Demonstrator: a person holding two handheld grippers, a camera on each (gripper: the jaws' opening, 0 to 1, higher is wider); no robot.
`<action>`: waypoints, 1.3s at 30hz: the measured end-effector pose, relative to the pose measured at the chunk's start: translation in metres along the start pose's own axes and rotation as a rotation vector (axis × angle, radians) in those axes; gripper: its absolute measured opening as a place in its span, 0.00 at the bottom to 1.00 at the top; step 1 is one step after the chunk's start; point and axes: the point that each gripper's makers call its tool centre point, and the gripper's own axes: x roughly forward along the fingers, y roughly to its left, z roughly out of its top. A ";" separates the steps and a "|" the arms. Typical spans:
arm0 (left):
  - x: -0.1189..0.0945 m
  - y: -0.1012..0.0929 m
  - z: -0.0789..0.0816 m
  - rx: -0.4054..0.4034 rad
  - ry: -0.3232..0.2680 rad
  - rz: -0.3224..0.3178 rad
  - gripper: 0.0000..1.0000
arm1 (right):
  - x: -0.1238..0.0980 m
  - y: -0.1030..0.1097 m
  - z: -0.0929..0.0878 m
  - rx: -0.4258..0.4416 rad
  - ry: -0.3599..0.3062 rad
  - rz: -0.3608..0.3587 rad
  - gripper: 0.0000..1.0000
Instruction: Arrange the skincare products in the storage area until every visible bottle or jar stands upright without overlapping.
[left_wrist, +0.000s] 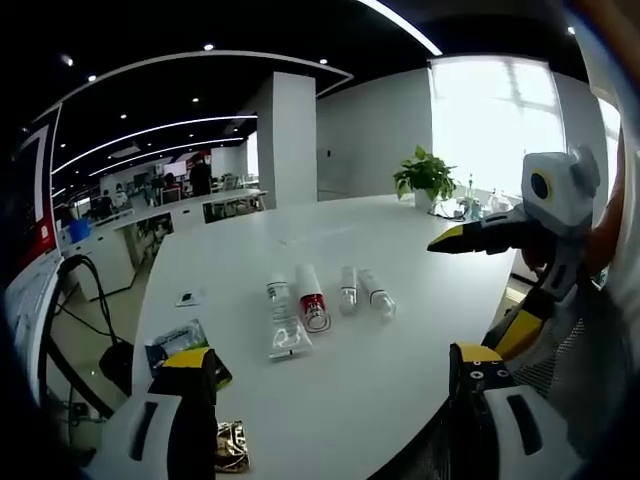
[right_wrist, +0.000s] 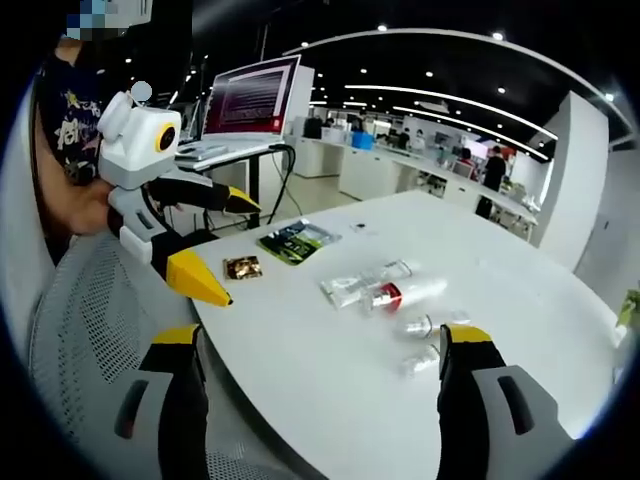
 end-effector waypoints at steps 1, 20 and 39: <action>0.000 0.000 0.001 0.001 -0.003 -0.001 1.00 | 0.000 0.000 0.001 0.002 -0.003 -0.001 0.95; -0.002 0.008 0.000 -0.032 0.003 0.038 0.99 | 0.000 -0.004 -0.003 -0.016 0.014 -0.023 0.97; -0.001 0.001 -0.003 -0.036 0.019 0.007 0.99 | 0.001 -0.005 -0.020 -0.030 0.094 -0.039 0.94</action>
